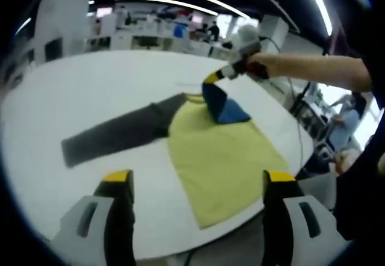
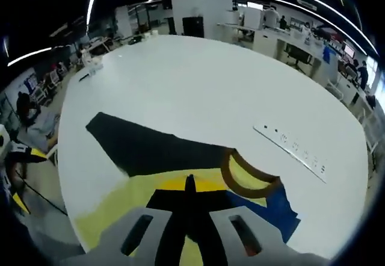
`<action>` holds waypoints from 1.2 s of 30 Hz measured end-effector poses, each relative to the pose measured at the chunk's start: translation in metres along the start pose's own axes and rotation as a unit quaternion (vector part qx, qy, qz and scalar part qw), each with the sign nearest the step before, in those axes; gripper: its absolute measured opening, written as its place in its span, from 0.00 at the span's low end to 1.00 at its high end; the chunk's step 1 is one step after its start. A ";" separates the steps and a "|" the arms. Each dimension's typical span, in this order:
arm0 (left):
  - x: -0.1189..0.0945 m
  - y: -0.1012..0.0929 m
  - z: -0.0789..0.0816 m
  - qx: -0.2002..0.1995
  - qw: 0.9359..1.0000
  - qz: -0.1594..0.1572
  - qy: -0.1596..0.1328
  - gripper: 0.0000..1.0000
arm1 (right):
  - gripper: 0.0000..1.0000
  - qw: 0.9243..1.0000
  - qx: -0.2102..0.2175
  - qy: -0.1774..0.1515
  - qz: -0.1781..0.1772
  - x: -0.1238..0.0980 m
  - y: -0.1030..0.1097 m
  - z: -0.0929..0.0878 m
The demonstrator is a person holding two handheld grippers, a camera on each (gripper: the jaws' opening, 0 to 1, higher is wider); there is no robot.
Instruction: Fold the garment on the visible template until the final outline fits inside the template.
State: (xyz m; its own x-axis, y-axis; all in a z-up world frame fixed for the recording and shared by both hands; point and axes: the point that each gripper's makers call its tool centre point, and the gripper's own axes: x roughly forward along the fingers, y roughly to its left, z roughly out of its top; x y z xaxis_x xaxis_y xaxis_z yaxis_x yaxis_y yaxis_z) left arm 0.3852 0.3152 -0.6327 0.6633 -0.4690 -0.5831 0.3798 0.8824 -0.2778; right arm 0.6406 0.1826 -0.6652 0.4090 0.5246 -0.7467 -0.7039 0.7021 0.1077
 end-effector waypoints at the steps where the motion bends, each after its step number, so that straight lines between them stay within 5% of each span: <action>1: 0.001 0.003 0.000 -0.001 1.000 -0.001 0.000 0.84 | 0.02 1.000 0.013 0.001 0.002 0.003 0.000 0.000; 21: 0.007 0.030 -0.002 -0.016 1.000 0.011 0.000 0.84 | 0.02 0.988 0.155 0.022 -0.020 0.054 0.017 -0.028; 29: 0.007 0.035 -0.006 -0.017 1.000 0.011 0.002 0.83 | 0.02 0.974 0.225 0.011 -0.021 0.073 0.021 -0.037; 36: 0.008 0.044 -0.014 -0.027 0.999 0.018 0.008 0.83 | 0.02 0.952 0.305 -0.026 -0.022 0.081 0.018 -0.029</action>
State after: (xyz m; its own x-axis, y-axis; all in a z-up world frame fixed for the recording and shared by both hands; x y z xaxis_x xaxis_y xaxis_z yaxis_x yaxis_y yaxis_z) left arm 0.3981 0.3509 -0.6602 0.6653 -0.4361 -0.6060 0.3197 0.8999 -0.2966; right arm 0.6440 0.2239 -0.7425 0.4690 0.5005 -0.7277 -0.2236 0.8644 0.4504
